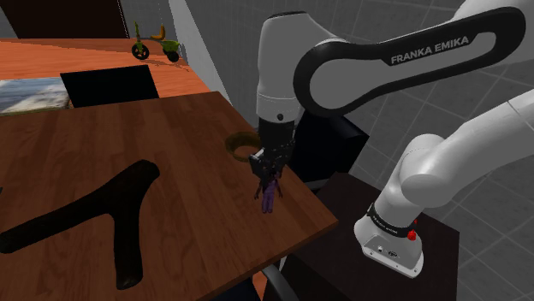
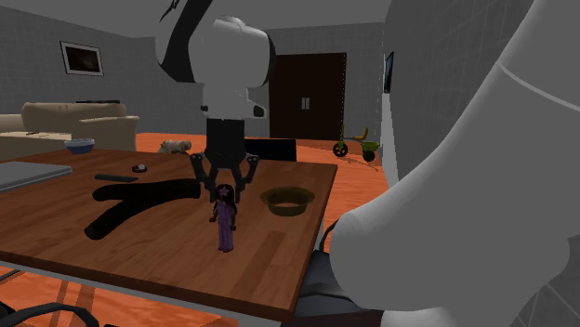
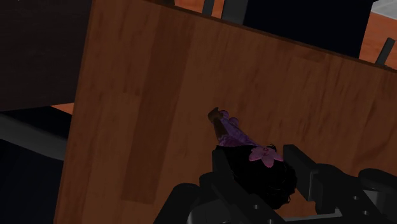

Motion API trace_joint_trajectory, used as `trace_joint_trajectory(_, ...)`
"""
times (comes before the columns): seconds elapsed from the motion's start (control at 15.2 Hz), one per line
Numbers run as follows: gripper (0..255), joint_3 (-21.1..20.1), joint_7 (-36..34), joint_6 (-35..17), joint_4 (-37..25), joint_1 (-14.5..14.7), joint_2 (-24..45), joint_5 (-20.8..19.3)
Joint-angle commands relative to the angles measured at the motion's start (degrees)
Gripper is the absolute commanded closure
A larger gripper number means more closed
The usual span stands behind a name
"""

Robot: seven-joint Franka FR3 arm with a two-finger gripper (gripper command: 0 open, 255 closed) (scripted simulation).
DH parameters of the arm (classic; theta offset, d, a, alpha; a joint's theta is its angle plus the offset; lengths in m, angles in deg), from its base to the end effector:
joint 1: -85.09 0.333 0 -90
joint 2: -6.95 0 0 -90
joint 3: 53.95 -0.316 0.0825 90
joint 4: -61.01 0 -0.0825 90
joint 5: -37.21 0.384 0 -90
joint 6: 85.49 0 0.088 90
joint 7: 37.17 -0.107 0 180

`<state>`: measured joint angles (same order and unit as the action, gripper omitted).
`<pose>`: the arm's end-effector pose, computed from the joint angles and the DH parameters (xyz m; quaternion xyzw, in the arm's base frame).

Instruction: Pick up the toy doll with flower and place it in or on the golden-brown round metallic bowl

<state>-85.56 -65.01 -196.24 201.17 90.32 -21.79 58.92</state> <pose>0.3068 0.2708 0.4465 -0.9981 0.0276 0.0481 0.0265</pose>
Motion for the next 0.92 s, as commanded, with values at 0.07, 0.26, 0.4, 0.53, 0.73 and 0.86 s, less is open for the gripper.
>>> trace_joint_trajectory(0.07,255,0.7,-0.1,2.5,-1.9,-0.1,-0.6,-0.4)
trace_joint_trajectory(0.26,255,1.3,-0.3,4.9,-3.7,-0.2,-1.2,-0.8)
trace_joint_trajectory(0.4,255,1.7,-0.5,6.5,-5.0,-0.2,-1.5,-1.0)
trace_joint_trajectory(0.53,255,2.1,-0.6,8.1,-6.4,-0.3,-1.7,-1.2)
trace_joint_trajectory(0.73,255,2.6,-0.9,10.4,-8.5,-0.4,-1.9,-1.6)
trace_joint_trajectory(0.86,255,2.9,-1.1,11.9,-9.9,-0.5,-2.0,-1.8)
